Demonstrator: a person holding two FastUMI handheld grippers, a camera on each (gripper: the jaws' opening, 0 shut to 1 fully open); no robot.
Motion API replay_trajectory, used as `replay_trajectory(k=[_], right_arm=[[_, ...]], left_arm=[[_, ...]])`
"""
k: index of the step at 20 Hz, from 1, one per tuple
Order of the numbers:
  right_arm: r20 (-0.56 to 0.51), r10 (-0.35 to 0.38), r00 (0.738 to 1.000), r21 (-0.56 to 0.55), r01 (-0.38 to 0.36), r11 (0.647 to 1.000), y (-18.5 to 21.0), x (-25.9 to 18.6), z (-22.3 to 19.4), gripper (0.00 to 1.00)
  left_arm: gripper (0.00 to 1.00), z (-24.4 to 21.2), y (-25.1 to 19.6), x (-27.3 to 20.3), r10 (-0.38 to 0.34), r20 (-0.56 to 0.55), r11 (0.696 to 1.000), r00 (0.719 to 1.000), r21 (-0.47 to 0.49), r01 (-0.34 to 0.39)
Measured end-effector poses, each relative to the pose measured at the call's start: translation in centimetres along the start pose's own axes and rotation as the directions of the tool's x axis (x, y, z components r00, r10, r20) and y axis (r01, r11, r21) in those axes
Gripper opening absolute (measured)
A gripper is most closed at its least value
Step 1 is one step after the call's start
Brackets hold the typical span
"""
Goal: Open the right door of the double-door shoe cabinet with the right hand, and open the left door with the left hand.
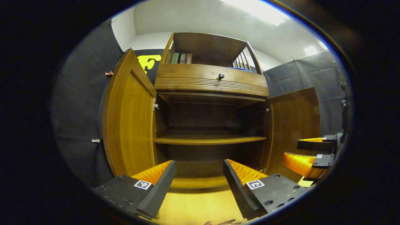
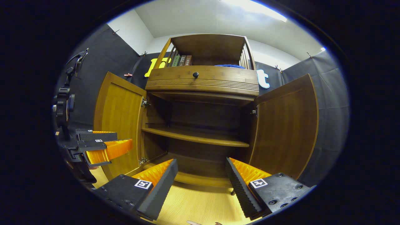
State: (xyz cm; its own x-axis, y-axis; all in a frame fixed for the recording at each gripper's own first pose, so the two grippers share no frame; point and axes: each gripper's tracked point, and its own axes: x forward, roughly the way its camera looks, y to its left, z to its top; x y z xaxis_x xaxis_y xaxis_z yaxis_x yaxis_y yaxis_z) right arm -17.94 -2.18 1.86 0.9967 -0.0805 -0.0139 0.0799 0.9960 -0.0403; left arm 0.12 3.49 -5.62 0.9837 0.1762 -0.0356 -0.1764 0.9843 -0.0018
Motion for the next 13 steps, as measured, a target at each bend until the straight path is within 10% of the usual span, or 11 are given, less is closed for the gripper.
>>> replay_trajectory(k=[13], right_arm=[[0.008, 0.012, 1.000, 0.000, -0.012, 1.000, 0.39, 0.16, 0.20, 0.98]], left_arm=[[0.92, -1.00, -0.45, 0.61, -0.029, -0.011, 1.000, 1.000, -0.002, 0.029]])
